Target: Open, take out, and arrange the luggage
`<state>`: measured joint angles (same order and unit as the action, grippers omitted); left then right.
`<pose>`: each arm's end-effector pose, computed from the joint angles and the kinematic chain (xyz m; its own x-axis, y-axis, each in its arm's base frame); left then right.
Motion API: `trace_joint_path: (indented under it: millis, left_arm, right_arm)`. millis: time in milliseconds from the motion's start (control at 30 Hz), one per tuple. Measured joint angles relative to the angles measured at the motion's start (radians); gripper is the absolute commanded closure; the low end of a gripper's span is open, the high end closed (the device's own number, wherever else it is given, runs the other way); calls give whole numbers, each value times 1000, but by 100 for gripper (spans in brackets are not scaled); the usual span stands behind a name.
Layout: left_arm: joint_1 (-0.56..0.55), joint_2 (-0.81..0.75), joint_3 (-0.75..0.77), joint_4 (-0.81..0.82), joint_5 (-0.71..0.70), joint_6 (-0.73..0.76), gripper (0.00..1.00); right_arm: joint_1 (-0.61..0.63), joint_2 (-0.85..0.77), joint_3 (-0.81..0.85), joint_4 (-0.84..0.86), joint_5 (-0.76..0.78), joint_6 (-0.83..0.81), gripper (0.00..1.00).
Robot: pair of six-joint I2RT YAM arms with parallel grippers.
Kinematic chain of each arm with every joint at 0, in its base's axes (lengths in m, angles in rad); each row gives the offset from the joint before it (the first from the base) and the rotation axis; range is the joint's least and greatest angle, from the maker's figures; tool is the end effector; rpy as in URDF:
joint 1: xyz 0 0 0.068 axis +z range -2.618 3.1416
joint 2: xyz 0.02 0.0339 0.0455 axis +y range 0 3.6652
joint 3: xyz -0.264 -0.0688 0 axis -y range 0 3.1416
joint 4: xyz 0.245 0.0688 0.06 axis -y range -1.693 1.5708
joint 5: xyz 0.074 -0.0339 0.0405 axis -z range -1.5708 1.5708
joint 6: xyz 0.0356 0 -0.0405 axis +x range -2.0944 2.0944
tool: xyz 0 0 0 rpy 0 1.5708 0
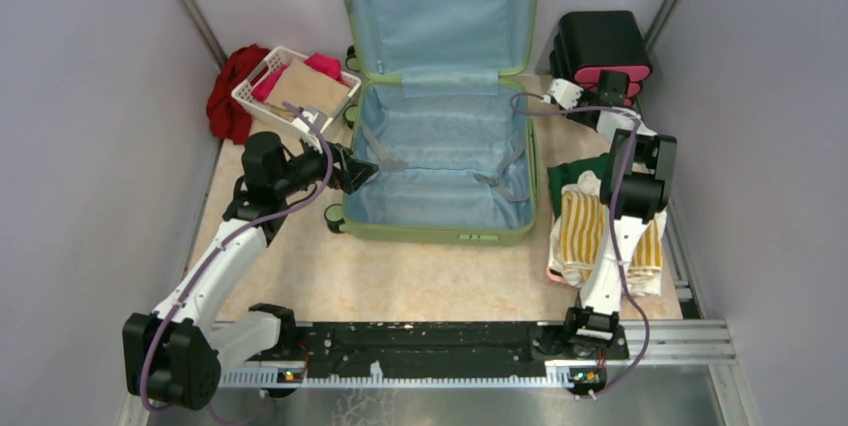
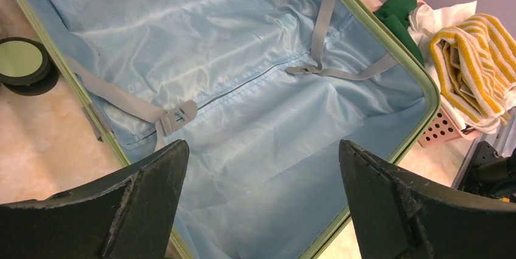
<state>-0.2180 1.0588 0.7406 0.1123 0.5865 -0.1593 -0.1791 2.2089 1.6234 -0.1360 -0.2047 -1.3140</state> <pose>0.2336 -0.0719 0.3028 -0.3096 -0.0667 -0.9485 0.6684 0.6942 -0.2670 0.4897 -0.0813 0.1683 -0.1885 -0.9283 -0.3206 -0.6225 0.3654 -0.6921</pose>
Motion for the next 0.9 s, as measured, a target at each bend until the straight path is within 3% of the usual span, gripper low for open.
trace_joint_path:
  millis: [400, 533, 667, 733, 900]
  left_arm:
    - [0, 0, 0, 0, -1, 0, 1]
    - [0, -1, 0, 2, 1, -17, 1]
    - [0, -15, 3, 11, 22, -63, 1]
    - [0, -22, 9, 12, 31, -78, 1]
    - [0, -66, 72, 6, 57, -142, 1]
  right_arm:
    - [-8, -49, -45, -20, -7, 101, 65]
    - [-49, -240, -85, -182, -95, 200, 48]
    - [-69, -427, -86, -316, -132, 275, 14]
    - [-74, -549, -92, -354, -168, 336, 2]
    - [-103, -794, -111, -403, -359, 505, 1]
